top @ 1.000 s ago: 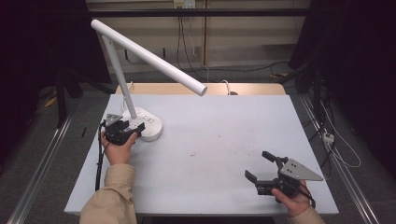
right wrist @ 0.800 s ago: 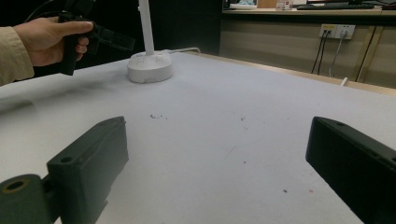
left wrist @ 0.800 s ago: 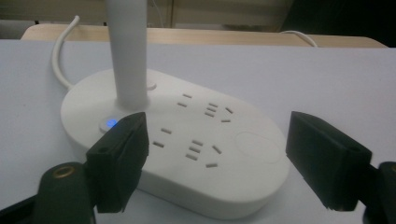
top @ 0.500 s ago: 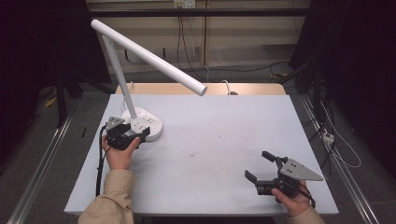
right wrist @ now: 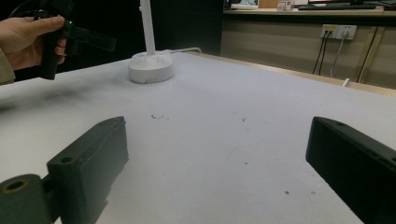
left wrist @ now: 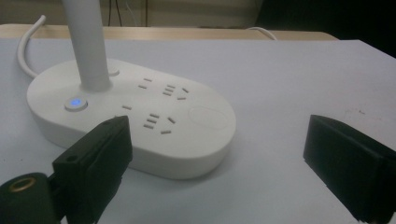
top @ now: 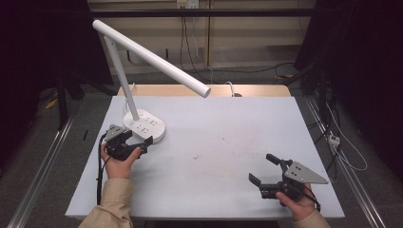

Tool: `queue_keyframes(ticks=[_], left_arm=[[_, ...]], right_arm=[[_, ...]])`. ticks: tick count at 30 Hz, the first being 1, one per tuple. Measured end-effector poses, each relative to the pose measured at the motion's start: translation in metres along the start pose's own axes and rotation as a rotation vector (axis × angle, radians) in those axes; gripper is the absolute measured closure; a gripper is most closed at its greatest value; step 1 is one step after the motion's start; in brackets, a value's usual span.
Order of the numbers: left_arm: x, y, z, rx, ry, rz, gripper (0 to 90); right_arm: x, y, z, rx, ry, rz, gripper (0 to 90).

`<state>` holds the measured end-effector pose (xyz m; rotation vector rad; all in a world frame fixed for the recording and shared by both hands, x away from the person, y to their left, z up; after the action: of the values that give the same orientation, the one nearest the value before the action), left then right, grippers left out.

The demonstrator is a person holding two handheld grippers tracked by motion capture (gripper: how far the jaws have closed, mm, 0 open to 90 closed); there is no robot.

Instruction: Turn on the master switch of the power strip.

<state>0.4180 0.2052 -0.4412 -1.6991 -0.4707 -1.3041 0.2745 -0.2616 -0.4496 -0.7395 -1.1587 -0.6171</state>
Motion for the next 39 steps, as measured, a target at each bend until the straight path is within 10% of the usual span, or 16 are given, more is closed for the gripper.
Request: queue_keyframes(ticks=[39], left_arm=[[-0.018, -0.034, -0.021, -0.072, 0.038, -0.040, 6.5]], right_arm=[[0.000, 0.001, 0.001, 0.004, -0.001, 0.000, 5.2]])
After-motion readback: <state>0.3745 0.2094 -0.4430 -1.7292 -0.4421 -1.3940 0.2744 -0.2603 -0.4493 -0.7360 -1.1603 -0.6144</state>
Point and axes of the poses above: each handheld gripper's, and its own axes: y roughly forward along the jaws, x roughly out of its top, z roughly to its left, the point moved 2 cm from there along y, roughly forward along the jaws, and after that the axes turned 10 degrees about y, right-handed, at the moved point
